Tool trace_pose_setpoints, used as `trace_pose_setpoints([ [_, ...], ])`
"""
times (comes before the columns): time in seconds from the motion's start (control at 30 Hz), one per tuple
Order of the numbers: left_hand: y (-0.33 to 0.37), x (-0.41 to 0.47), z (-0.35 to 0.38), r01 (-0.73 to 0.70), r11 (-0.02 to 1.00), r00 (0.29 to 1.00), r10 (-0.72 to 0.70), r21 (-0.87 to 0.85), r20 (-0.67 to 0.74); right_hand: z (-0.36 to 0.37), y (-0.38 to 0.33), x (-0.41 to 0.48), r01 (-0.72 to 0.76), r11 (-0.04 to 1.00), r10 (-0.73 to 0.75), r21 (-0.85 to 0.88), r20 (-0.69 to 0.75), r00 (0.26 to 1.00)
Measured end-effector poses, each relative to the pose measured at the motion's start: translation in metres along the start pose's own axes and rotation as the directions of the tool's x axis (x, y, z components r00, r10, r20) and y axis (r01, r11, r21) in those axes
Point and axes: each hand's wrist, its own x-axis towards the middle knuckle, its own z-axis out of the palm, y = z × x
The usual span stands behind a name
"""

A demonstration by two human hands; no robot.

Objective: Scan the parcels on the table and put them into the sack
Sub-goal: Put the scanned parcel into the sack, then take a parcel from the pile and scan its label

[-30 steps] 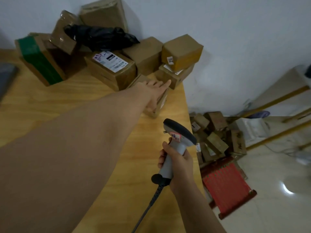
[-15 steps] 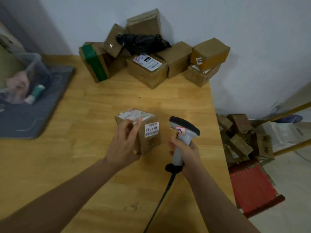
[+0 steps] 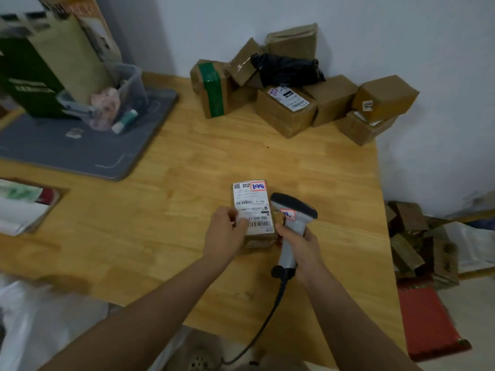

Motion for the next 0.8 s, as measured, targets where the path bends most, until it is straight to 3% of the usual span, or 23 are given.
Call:
trace_pose_setpoints([
  [0.1,0.002,0.013,-0.023,0.126,0.989,0.986,-0.134,0.083,0.1,-0.003,-0.002,-0.002,0.014,1.0,-0.013,0.019,-0.025,1.0],
  [0.17,0.009,0.025,-0.037,-0.066,0.945,0.986,0.011,0.322,0.169,-0.005,-0.003,-0.003,0.025,1.0,-0.025,0.009,-0.046,0.999],
  [0.2,0.018,0.031,-0.041,-0.24,0.843,0.956,0.118,0.481,0.27,-0.005,-0.003,-0.003,0.029,1.0,-0.029,0.003,-0.055,0.998],
  [0.23,0.029,0.039,-0.044,-0.422,0.668,0.893,0.189,0.613,0.408,-0.005,-0.003,-0.005,0.034,0.999,-0.033,0.001,-0.061,0.998],
  [0.3,0.048,0.055,-0.04,-0.673,0.283,0.738,0.204,0.683,0.643,-0.005,-0.001,-0.009,0.036,0.999,-0.034,0.018,-0.078,0.996],
  [0.4,0.065,0.071,-0.021,-0.775,-0.078,0.616,0.126,0.627,0.778,-0.009,0.001,-0.015,0.048,0.996,-0.041,0.071,-0.104,0.994],
  [0.47,0.068,0.076,-0.012,-0.771,-0.183,0.606,0.087,0.61,0.791,-0.014,0.003,-0.018,0.06,0.993,-0.048,0.102,-0.12,0.992],
  [0.53,0.064,0.079,-0.016,-0.748,-0.128,0.653,0.029,0.651,0.757,-0.019,0.005,-0.021,0.065,0.99,-0.048,0.127,-0.137,0.989],
  [0.63,0.052,0.077,-0.038,-0.566,0.249,0.79,-0.11,0.786,0.603,-0.018,0.008,-0.027,0.035,0.981,-0.012,0.189,-0.124,0.992],
  [0.7,0.044,0.068,-0.05,-0.416,0.46,0.812,-0.2,0.784,0.549,-0.013,0.011,-0.032,0.008,0.972,0.011,0.235,-0.078,0.997],
  [0.8,0.019,0.047,-0.054,-0.202,0.785,0.799,-0.214,0.586,0.562,-0.002,0.017,-0.038,-0.051,0.972,0.052,0.231,0.006,0.999],
])
